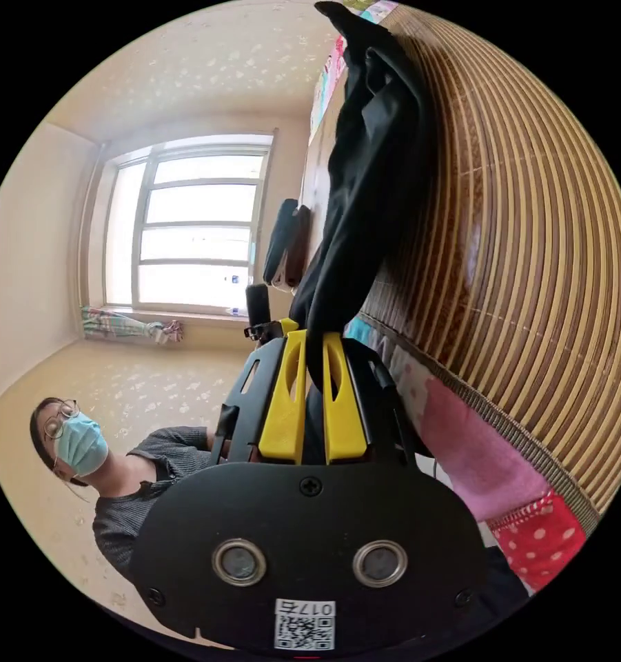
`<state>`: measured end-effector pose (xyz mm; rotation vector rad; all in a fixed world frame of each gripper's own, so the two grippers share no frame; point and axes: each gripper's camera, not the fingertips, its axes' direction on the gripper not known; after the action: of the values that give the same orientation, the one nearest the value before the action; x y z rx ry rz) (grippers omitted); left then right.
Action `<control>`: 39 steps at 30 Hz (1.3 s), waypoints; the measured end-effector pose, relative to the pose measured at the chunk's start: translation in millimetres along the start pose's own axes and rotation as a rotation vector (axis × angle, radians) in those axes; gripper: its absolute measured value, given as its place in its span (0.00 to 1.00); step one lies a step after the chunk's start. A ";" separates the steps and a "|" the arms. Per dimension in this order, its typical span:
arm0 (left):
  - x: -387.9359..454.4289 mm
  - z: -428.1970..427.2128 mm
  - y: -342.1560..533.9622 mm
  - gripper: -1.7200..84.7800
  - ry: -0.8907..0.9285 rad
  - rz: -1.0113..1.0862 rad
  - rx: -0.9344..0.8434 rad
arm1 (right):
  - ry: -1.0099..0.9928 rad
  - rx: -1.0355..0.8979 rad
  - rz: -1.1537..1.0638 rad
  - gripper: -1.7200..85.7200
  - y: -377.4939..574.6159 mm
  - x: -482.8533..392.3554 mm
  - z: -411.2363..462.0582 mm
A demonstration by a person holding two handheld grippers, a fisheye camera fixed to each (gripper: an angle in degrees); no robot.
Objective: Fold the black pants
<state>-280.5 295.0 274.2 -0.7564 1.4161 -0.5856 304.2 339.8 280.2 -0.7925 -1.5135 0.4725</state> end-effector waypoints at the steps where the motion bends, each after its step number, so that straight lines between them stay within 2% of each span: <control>1: 16.6 -18.4 8.6 0.07 0.074 0.089 0.059 | -0.037 0.021 -0.040 0.05 3.5 -12.9 -9.7; 3: 47.2 -44.5 17.1 0.07 0.201 0.234 0.141 | -0.173 0.062 -0.232 0.04 9.7 -78.0 -42.5; 4: 76.0 -57.2 18.8 0.07 0.250 0.343 0.173 | -0.178 0.057 -0.285 0.04 9.7 -99.1 -47.6; 9: 220.8 -98.0 32.3 0.06 0.223 0.765 0.271 | 0.017 0.044 -0.770 0.04 41.0 -321.6 -82.3; 11: 286.7 -111.2 47.4 0.06 0.246 0.950 0.324 | 0.046 0.058 -0.898 0.03 60.0 -383.0 -90.3; 14: 350.8 -122.7 64.4 0.06 0.261 1.098 0.410 | 0.062 0.094 -1.059 0.03 88.7 -465.5 -99.2; 18: 400.6 -129.4 67.4 0.06 0.220 1.156 0.499 | 0.100 0.154 -1.148 0.03 103.5 -536.8 -107.5; 21: 404.9 -124.3 37.6 0.06 0.121 0.993 0.520 | 0.127 0.241 -1.008 0.03 77.3 -537.2 -118.6; 24: 366.4 -109.4 -13.2 0.06 0.094 0.819 0.525 | 0.163 0.275 -0.837 0.03 19.9 -504.7 -132.4; 27: 325.4 -96.7 -72.6 0.06 -0.065 0.634 0.545 | 0.304 0.304 -0.642 0.03 -54.8 -464.3 -137.0; 30: 298.3 -89.9 -115.2 0.06 -0.171 0.535 0.555 | 0.300 0.307 -0.514 0.03 -110.1 -425.6 -140.0; 33: 278.1 -80.9 -128.6 0.06 -0.258 0.521 0.522 | 0.414 0.291 -0.525 0.03 -122.8 -404.1 -131.8; 35: 250.9 -63.5 -123.3 0.06 -0.378 0.497 0.442 | 0.494 0.246 -0.496 0.04 -117.5 -380.7 -122.1; 39: 188.6 -30.9 -72.1 0.07 -0.400 0.487 0.286 | 0.485 0.134 -0.523 0.04 -40.6 -297.1 -102.6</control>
<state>-289.6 102.3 206.9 -0.2607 1.0596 -0.2289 385.0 81.7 114.8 -0.3449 -1.1557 -0.0156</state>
